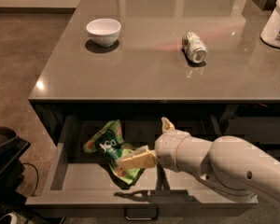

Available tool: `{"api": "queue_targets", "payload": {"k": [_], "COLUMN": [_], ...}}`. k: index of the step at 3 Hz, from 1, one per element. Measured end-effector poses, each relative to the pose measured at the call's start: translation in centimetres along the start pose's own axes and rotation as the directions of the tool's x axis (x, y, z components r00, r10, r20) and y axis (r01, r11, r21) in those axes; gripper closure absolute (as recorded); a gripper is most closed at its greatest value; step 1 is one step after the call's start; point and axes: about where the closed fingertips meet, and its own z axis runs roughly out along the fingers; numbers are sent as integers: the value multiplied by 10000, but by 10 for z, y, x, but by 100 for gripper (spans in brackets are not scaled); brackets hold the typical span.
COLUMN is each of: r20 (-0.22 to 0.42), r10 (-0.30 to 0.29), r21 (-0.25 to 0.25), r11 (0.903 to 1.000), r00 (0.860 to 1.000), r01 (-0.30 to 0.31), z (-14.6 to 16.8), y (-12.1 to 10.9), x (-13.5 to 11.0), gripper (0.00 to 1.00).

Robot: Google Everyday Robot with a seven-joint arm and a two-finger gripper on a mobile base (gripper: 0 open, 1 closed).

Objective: Place green rice chip bag into top drawer

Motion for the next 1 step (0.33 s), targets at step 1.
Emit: {"api": "queue_targets", "payload": {"k": [1], "r20": [0], "r10": [0], "r21": [0], "r11": [10000], "r00": [10000], "r01": [0], "z": [0], "y": [0], "x": [0], "gripper": [0]}}
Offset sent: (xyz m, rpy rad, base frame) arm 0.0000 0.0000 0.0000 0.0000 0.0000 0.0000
